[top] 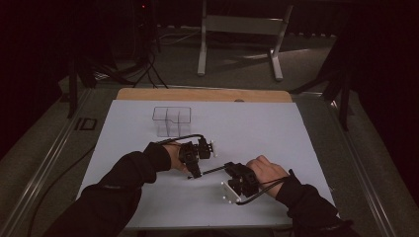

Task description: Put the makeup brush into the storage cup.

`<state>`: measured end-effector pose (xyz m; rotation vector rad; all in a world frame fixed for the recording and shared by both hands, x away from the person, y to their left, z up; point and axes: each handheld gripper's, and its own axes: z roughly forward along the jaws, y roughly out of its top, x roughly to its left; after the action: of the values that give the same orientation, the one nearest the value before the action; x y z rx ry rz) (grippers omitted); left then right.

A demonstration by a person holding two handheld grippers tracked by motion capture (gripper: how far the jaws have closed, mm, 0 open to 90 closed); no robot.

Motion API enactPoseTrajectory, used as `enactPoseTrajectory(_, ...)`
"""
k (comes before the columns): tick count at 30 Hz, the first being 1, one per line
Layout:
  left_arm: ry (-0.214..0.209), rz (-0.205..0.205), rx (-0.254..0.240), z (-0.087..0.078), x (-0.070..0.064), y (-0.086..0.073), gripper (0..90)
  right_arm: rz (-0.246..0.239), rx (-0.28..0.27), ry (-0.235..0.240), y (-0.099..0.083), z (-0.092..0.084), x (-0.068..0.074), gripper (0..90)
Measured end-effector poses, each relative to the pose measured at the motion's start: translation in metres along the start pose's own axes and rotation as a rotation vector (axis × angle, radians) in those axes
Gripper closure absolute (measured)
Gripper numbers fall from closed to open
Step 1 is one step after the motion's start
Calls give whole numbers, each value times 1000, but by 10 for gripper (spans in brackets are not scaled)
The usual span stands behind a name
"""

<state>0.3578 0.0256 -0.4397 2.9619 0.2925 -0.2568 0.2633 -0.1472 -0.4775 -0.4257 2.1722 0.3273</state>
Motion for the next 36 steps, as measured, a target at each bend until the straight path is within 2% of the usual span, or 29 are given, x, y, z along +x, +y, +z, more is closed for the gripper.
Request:
enactPoseTrajectory(7, -6, 2, 9, 1, -1, 1, 864, -41, 26, 14, 2, 3, 2, 833)
enactPoseTrajectory(10, 7, 2, -1, 2, -1, 0, 859, -54, 29, 19, 3, 4, 5, 844)
enactPoseTrajectory(12, 16, -20, -33, 1, 0, -1, 838, -35, 35, 31, 1, 5, 4, 845)
enactPoseTrajectory(14, 37, -38, -57, -1, 1, -3, 698, -17, 42, 32, -1, 6, 3, 844)
enactPoseTrajectory(16, 55, -51, -89, -5, 2, -4, 644, 15, 43, 30, -3, 5, 1, 844)
enactPoseTrajectory(17, 68, -42, -97, -8, 2, -5, 585, 27, 48, 32, -4, 5, 0, 844)
enactPoseTrajectory(18, 79, -53, -118, -10, 1, -6, 569, 27, 54, 28, -4, 5, 0, 844)
enactPoseTrajectory(20, 75, -61, -162, -16, 1, -8, 536, 40, 57, 36, -5, 5, -2, 845)
enactPoseTrajectory(24, 112, -78, -200, -25, -1, -12, 466, 59, 61, 51, -7, 6, -5, 845)
enactPoseTrajectory(29, 144, -72, -285, -33, -4, -20, 381, 77, 74, 72, -10, 5, -5, 844)
enactPoseTrajectory(31, 168, -42, -323, -36, -6, -25, 372, 79, 84, 77, -11, 5, -5, 845)
enactPoseTrajectory(33, 190, -26, -372, -37, -8, -29, 302, 88, 96, 87, -13, 5, -5, 845)
enactPoseTrajectory(34, 190, -26, -372, -37, -8, -29, 266, 88, 96, 87, -13, 5, -5, 845)
enactPoseTrajectory(35, 190, -11, -398, -38, -8, -33, 266, 95, 100, 88, -14, 4, -5, 845)
enactPoseTrajectory(36, 201, -12, -413, -39, -8, -35, 190, 105, 109, 99, -15, 5, -6, 845)
